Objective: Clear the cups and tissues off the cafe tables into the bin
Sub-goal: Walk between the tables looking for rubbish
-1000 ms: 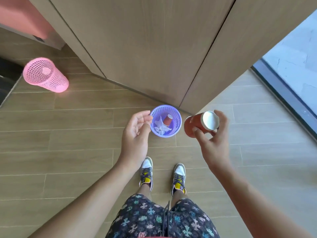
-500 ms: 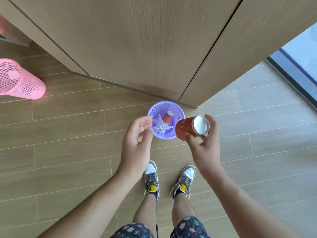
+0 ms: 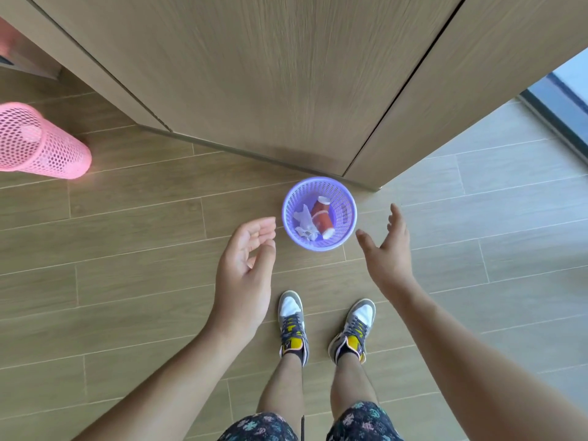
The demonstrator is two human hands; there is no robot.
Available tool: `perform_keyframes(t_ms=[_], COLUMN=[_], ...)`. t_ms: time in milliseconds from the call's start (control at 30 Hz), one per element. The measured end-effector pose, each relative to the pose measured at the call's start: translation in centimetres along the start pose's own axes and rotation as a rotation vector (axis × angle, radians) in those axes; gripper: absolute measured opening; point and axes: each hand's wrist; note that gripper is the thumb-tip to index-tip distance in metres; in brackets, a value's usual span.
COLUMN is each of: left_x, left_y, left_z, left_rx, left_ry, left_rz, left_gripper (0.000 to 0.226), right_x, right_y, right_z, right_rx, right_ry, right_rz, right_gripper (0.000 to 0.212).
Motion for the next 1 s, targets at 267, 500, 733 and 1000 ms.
perform_keyframes(t_ms=[267, 500, 733, 1000], left_x=[2.0, 5.4, 12.5, 21.6], left_y=[-1.0, -1.2, -0.8, 0.3], left_z=[0.6, 1.9, 4.7, 8.0], left_rx=[-0.026, -0.062, -0.121, -0.209], left_ry=[-0.007, -0.039, -0.134, -0.323], left_rz=[0.033, 0.045, 0.059, 0.122], left_gripper=[0.027, 0.026, 0.026, 0.026], right_x=[-1.0, -5.9, -12.3, -18.5], right_y=[1.7, 5.5, 11.7, 20.1], right_z=[3.9, 7.6, 12.6, 19.9], right_rx=[0.044, 0.086, 0.133, 0.211], right_ry=[-0.051, 0.003, 0.128, 0.311], right_rz=[-0.086, -0.275, -0.428, -0.65], right_gripper=[0.072, 0.06, 0.048, 0.033])
Point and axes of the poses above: each hand's wrist, its own z-axis away from the middle knuckle, its own y-axis out of the back of the hand, x = y × z, and after that the axes turned 2 degrees about -y, right-handed
